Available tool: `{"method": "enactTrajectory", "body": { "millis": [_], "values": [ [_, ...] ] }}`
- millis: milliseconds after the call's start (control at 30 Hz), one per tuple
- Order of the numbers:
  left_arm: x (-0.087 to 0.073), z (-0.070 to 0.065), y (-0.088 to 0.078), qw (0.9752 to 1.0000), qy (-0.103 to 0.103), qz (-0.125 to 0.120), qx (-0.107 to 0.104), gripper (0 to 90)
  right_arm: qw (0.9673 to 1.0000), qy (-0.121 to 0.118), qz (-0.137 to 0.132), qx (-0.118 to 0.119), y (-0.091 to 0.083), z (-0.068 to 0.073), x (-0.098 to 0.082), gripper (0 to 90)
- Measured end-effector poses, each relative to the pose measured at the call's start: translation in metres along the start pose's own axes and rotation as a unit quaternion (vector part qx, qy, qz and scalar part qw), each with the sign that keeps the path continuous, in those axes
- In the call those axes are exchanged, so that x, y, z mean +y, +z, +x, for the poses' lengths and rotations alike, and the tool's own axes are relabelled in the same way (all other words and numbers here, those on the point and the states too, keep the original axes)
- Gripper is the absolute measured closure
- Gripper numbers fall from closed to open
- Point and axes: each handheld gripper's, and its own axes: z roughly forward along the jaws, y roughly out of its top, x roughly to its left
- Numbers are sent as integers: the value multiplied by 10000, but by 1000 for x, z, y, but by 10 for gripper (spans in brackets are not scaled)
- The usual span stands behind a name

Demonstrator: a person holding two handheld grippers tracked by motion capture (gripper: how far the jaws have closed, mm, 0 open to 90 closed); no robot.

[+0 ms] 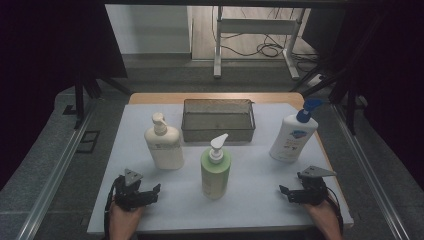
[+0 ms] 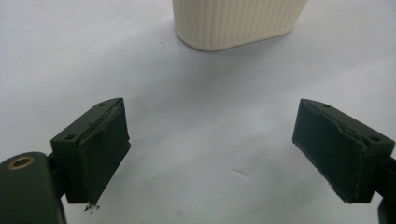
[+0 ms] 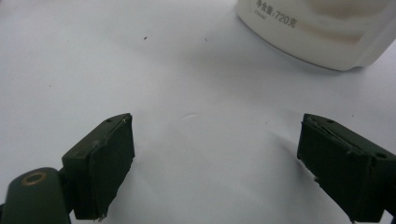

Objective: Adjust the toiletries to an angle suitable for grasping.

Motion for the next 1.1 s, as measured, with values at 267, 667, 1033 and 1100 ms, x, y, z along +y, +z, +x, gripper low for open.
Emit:
{"method": "enactTrajectory", "body": {
  "millis": [267, 667, 1033, 1100],
  "values": [
    [0, 0, 1, 10000, 4, 32, -5, 108, 10000, -23, -11, 22, -1, 1, 1, 113],
    [-3, 2, 4, 9999, 12, 109, 12, 109, 9999, -95, -22, 50, 0, 3, 2, 112],
    [-5, 3, 8, 9998, 5, 207, 7, 110, 9999, -136, -26, 66, 1, 4, 2, 116],
    [-5, 3, 9, 9997, 14, 225, 12, 110, 9999, -137, -25, 65, 1, 4, 2, 116]
  ]
}}
